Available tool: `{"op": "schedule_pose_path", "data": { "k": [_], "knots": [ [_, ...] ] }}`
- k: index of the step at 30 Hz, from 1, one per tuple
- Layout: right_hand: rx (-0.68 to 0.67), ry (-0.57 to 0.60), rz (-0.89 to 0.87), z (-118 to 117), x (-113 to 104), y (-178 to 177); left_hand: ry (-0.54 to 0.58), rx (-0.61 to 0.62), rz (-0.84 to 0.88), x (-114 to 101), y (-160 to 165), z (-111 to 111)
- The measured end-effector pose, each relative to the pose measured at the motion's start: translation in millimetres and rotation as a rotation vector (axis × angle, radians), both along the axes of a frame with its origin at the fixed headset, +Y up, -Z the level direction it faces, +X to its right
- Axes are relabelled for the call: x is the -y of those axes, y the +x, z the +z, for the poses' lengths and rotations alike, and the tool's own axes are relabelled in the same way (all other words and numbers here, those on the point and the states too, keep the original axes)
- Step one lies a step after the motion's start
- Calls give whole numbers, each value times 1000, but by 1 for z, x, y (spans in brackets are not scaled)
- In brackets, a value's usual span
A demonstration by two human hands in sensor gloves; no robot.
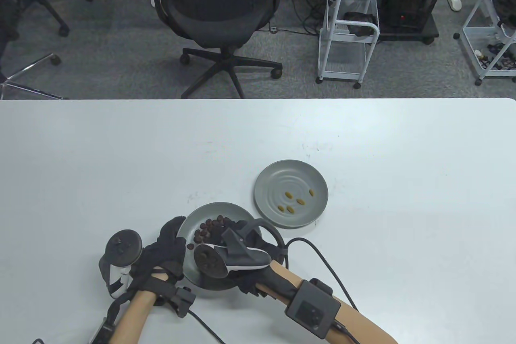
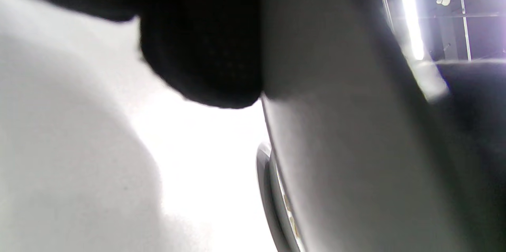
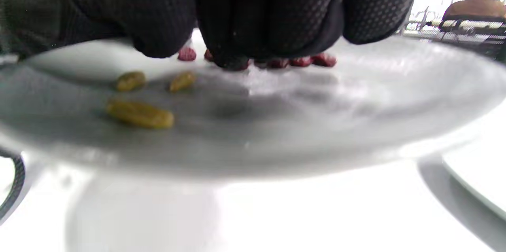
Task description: Pick raisins with hand pinch into plate
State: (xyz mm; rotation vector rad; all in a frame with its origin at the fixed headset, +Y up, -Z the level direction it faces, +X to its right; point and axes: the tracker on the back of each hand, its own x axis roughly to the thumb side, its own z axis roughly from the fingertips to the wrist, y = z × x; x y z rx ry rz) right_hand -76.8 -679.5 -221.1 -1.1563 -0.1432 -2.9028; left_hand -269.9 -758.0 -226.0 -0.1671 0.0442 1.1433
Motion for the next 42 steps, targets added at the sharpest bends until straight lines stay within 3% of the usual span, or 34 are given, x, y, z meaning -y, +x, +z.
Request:
{"op": "schedule_pose_path", "data": {
  "k": [16, 20, 24, 30, 35, 42],
  "knots": [
    [-77, 154, 29, 12, 3, -8, -2, -7, 16, 0, -2, 0],
    [-59, 178, -30, 8, -9, 0, 2, -5, 11, 0, -2, 0],
    [15, 224, -136, -4, -34, 20, 4, -8, 14, 0, -2, -1],
    [234, 261, -232, -49, -55, 66, 11, -10, 12, -1, -3, -2],
    [399, 204, -182, -92, -36, 88, 11, -14, 11, -1, -3, -2],
    [520, 65, -58, -138, 25, 98, 8, -17, 11, -2, -4, -1]
  ]
}}
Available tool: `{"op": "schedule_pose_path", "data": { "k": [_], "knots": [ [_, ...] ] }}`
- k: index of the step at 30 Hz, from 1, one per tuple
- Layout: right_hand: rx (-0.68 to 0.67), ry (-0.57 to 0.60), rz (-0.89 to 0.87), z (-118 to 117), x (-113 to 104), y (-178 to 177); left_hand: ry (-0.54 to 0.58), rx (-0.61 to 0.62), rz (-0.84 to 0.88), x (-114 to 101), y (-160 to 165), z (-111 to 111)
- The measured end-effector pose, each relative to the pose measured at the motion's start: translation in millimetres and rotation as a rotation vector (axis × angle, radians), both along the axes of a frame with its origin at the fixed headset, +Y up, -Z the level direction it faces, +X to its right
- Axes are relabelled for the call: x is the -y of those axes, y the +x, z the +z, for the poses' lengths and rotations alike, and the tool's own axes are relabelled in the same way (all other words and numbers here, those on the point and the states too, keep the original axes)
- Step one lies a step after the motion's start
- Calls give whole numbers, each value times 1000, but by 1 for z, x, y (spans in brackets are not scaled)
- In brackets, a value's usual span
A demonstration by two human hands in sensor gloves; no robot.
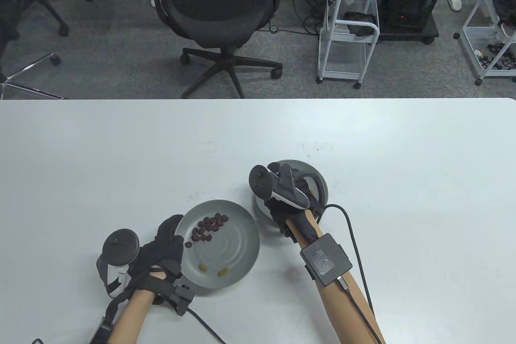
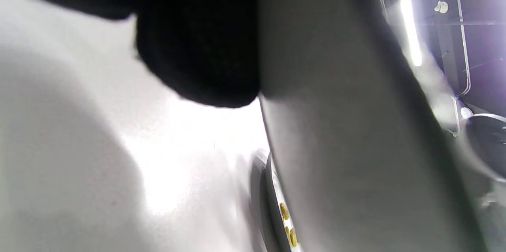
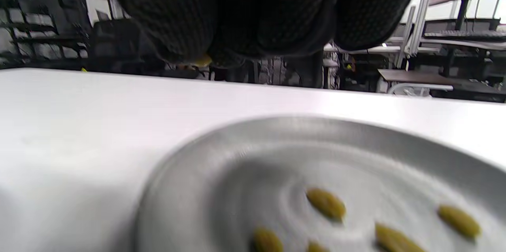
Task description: Pick raisins with hand pinch into plate
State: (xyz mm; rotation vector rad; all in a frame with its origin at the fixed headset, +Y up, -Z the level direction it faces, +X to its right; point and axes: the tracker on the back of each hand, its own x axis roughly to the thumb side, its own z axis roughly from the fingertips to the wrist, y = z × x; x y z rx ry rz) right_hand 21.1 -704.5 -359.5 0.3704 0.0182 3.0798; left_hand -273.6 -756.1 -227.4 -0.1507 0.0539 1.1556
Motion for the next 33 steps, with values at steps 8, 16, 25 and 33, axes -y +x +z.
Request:
{"op": "schedule_pose_path", "data": {
  "k": [8, 16, 25, 33],
  "knots": [
    [35, -55, 159, -13, 43, 2, -5, -3, -2, 0, -1, -1],
    [36, -63, 148, -12, 41, 8, -10, -6, -7, 0, -1, -1],
    [-86, 110, 7, 35, -38, -8, -3, -4, -2, -1, -2, -1],
    [-611, -33, -16, 124, -48, -66, -2, -5, -6, -1, -2, 0]
  ]
}}
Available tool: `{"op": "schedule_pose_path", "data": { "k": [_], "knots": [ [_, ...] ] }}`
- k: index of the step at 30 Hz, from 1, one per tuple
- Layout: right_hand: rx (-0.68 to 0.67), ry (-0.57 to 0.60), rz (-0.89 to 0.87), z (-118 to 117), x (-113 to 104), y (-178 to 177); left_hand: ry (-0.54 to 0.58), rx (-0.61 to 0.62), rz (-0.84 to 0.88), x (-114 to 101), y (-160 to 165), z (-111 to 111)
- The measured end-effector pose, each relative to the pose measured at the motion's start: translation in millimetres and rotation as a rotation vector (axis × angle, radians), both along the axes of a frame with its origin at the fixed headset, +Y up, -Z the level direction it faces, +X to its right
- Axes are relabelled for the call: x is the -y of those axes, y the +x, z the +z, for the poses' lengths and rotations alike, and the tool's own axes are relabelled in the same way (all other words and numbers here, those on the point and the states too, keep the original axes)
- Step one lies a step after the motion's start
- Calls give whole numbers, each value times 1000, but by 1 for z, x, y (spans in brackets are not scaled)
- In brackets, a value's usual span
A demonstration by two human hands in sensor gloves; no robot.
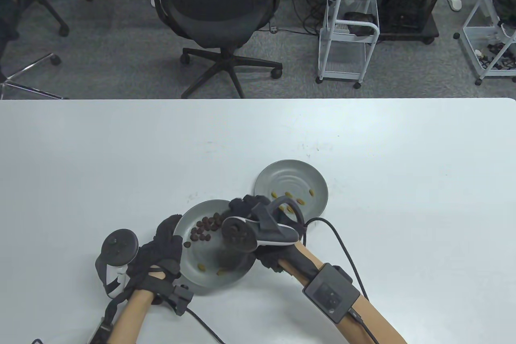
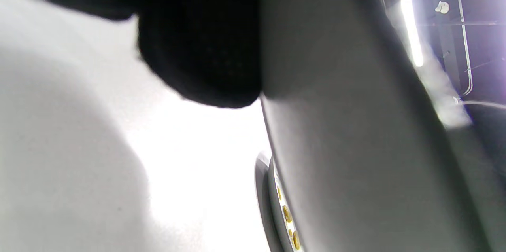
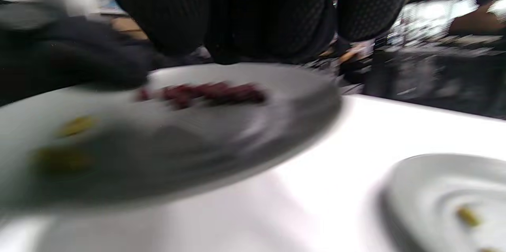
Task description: Pick raisins with hand pinch into plate
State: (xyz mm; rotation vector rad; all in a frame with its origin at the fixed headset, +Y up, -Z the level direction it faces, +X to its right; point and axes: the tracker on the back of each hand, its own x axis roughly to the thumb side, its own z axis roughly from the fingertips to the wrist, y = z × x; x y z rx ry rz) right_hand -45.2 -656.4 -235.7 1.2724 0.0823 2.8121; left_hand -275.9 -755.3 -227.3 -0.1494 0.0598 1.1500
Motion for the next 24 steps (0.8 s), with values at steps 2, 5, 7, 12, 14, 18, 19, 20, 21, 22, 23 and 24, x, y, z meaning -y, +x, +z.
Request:
{"op": "schedule_pose_path", "data": {
  "k": [2, 5, 7, 12, 14, 18, 19, 20, 21, 22, 23, 24],
  "knots": [
    [-69, -20, 56, 14, 4, -11, 2, -3, 1, 0, 0, 0],
    [-126, -73, 136, 27, 9, -21, 2, -3, 3, 0, 0, 1],
    [-112, -100, 207, 30, 12, -25, 4, -2, 4, 0, 0, 1],
    [-99, -36, 248, 33, 17, -31, -3, 1, 4, 1, -1, 1],
    [-108, 6, 228, 34, 18, -33, -10, 7, 2, 1, 0, 1],
    [-135, 94, 204, 37, 24, -35, -11, 1, 3, 1, 0, 1],
    [-139, 103, 203, 37, 24, -35, -11, -2, 1, 1, 0, 1],
    [-142, 110, 202, 37, 26, -36, -12, -4, 0, 1, 0, 1],
    [-143, 111, 200, 37, 26, -36, -14, -4, 0, 1, 0, 1],
    [-145, 112, 202, 37, 27, -36, -15, -4, 2, 2, 0, 1],
    [-144, 111, 202, 37, 27, -36, -16, -5, 3, 2, 0, 1],
    [-145, 113, 194, 36, 27, -35, -15, -5, 3, 2, 0, 1]
  ]
}}
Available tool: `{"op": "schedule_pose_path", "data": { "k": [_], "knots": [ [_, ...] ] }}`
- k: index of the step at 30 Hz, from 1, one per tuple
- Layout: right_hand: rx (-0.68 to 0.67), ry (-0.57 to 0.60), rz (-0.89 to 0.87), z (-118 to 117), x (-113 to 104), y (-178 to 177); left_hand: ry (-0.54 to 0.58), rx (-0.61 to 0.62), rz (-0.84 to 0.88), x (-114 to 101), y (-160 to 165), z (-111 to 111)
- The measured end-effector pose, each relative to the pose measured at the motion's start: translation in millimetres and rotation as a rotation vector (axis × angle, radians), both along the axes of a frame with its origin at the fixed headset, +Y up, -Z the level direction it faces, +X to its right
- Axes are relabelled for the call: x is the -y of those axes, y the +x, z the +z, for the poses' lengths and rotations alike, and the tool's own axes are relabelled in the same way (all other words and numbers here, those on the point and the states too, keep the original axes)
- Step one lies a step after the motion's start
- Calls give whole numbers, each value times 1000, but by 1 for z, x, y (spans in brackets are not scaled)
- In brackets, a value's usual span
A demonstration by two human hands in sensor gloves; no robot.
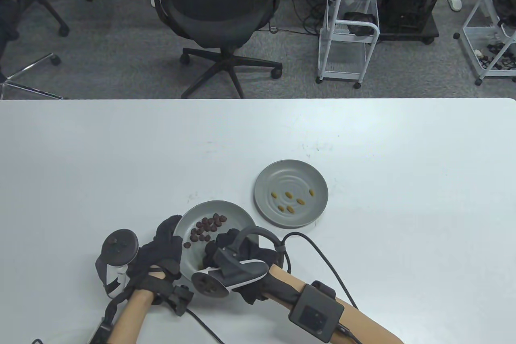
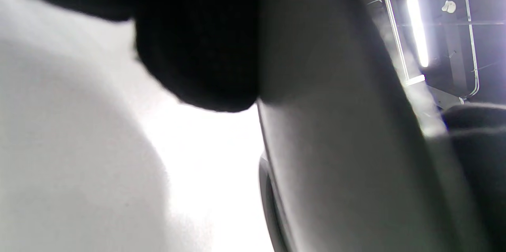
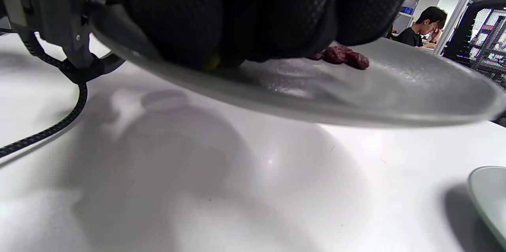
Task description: Pick raisins with hand pinch into plate
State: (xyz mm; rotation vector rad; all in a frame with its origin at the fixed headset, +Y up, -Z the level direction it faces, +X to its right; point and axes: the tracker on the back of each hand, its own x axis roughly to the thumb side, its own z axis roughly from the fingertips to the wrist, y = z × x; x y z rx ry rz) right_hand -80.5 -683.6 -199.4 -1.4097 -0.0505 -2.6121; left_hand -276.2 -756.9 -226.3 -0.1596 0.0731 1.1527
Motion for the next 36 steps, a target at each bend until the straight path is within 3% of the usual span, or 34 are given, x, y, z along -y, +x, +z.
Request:
{"op": "schedule_pose_path", "data": {
  "k": [5, 8, 12, 16, 20, 26, 36],
  "knots": [
    [19, 15, -87, -7, -12, 7, 12, 6, 10, -2, 0, 0],
    [84, 54, -196, -19, -33, 21, 14, 7, 9, -2, 0, -1],
    [213, 157, -305, -38, -55, 47, 13, 9, 4, -1, 0, -1],
    [368, 221, -374, -69, -58, 81, 11, 10, 1, -1, 0, -1],
    [521, 249, -320, -102, -42, 111, 9, 8, -2, -1, 1, -1],
    [673, 138, -266, -144, 2, 146, 4, 10, -9, 0, 2, -1],
    [855, 151, -167, -170, 50, 171, 0, 12, -14, 0, 3, -1]
  ]
}}
